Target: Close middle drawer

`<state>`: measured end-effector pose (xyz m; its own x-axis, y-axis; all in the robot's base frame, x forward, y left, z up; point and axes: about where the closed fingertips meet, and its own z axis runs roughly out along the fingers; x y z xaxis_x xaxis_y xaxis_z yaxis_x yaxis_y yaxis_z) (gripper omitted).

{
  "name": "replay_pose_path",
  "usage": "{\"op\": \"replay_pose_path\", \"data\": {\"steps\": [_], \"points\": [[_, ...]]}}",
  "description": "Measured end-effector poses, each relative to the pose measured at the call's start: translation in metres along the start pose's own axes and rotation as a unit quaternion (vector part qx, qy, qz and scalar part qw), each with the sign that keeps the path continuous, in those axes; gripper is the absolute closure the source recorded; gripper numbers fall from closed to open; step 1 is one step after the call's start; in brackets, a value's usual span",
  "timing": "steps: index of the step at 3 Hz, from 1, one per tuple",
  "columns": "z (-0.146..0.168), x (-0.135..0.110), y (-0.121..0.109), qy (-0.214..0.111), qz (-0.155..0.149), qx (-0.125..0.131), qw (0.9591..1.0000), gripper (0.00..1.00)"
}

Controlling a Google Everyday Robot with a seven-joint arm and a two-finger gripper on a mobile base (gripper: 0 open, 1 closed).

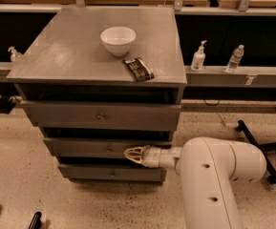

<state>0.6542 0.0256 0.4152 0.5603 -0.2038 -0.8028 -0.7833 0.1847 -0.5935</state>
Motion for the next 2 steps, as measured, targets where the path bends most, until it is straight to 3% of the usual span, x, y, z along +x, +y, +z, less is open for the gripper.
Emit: {"op": "replay_pose_path", "data": {"steps": [2], "points": [[-0.0028,-0.005,0.0067,-0.001,-0.001,0.0,1.0,1.0]]}}
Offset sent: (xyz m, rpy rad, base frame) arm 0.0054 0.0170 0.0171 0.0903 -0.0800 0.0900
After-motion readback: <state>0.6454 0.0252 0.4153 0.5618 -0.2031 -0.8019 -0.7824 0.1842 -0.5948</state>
